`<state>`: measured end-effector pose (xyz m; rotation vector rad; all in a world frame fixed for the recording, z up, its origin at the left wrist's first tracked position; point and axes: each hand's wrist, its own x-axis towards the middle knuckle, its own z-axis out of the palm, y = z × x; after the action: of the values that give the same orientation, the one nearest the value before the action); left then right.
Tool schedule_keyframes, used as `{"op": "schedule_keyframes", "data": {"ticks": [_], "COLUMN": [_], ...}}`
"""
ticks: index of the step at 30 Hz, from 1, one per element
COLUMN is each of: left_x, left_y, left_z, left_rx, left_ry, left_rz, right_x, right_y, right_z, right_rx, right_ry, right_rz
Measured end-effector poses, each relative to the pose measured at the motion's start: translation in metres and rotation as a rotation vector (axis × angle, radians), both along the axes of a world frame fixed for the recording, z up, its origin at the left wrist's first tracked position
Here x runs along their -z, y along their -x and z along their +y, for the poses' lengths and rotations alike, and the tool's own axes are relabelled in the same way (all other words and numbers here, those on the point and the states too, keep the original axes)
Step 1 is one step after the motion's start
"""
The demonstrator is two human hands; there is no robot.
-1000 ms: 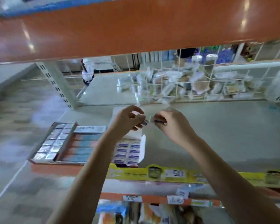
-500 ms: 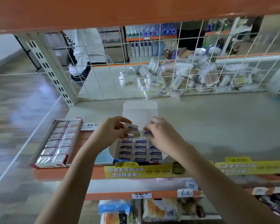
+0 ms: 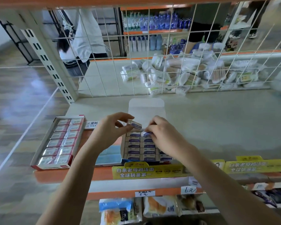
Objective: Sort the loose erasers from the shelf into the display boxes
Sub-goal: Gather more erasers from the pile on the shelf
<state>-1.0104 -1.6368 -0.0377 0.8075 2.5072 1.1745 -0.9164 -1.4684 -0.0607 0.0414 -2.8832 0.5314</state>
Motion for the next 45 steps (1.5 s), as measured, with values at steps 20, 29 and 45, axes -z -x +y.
{"op": "schedule_keyframes", "data": {"ticks": [20, 29, 45], "left_x": [0.003, 0.017, 0.014], "left_y": [-0.037, -0.047, -0.049], "left_z": [0.05, 0.07, 0.076], "left_rx": [0.17, 0.11, 0.156], "left_ry": [0.233, 0.274, 0.437], "left_rz": [0.356, 0.462, 0.5], "right_x": [-0.014, -0.012, -0.011], "right_y": [-0.036, -0.04, -0.041], "right_z": [0.046, 0.042, 0.043], "right_rx": [0.303, 0.323, 0.297], "right_ry": [0.055, 0.101, 0.112], "right_rz": [-0.111, -0.11, -0.092]}}
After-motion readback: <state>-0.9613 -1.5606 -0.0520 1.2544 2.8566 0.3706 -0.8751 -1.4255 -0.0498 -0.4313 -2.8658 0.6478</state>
